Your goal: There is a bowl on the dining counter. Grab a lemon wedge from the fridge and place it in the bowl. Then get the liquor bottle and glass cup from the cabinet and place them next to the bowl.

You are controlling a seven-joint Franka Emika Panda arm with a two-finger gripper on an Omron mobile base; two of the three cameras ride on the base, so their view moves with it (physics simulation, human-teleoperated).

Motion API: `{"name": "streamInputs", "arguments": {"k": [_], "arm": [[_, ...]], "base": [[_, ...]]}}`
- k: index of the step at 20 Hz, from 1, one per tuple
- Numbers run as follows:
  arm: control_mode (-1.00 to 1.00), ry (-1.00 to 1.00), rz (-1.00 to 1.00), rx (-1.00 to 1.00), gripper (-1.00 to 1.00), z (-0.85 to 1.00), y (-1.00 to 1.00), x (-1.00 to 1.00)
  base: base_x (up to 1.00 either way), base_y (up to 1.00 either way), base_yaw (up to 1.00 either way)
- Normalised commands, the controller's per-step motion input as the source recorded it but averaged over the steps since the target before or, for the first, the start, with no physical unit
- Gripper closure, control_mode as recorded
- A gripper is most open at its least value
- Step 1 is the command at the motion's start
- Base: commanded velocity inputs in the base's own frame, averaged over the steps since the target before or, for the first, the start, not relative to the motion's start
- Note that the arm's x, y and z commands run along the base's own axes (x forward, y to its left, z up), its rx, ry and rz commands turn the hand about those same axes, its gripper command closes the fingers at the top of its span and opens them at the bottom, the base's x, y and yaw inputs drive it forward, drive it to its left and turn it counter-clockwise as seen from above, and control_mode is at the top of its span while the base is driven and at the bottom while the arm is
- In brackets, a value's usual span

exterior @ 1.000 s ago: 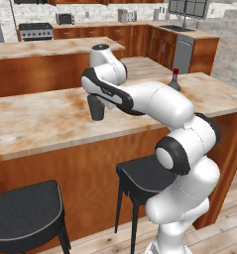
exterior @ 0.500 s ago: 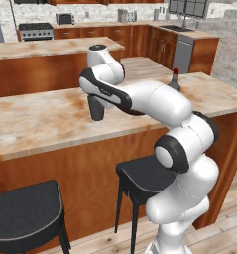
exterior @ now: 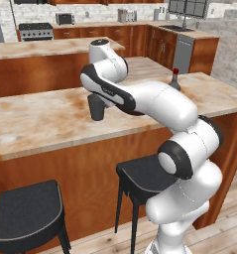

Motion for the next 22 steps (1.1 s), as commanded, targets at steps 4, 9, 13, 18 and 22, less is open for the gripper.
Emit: {"name": "streamInputs", "arguments": {"k": [4, 9, 13, 18, 22], "arm": [[-1.0, -0.17, 0.0, 0.0, -1.0, 0.34, -0.39, -0.44], [-1.0, -0.24, 0.0, 0.0, -1.0, 0.16, -0.45, -0.75], [-1.0, -0.28, 0.0, 0.0, -1.0, 0.0, -0.4, -0.98], [-1.0, -0.36, 0.0, 0.0, -1.0, 0.14, -0.46, -0.94], [-1.0, -0.4, 0.0, 0.0, -1.0, 0.33, -0.39, -0.79]], "base": [[0.0, 0.0, 0.0], [0.0, 0.0, 0.0], [0.0, 0.0, 0.0], [0.0, 0.0, 0.0], [0.0, 0.0, 0.0]]}}
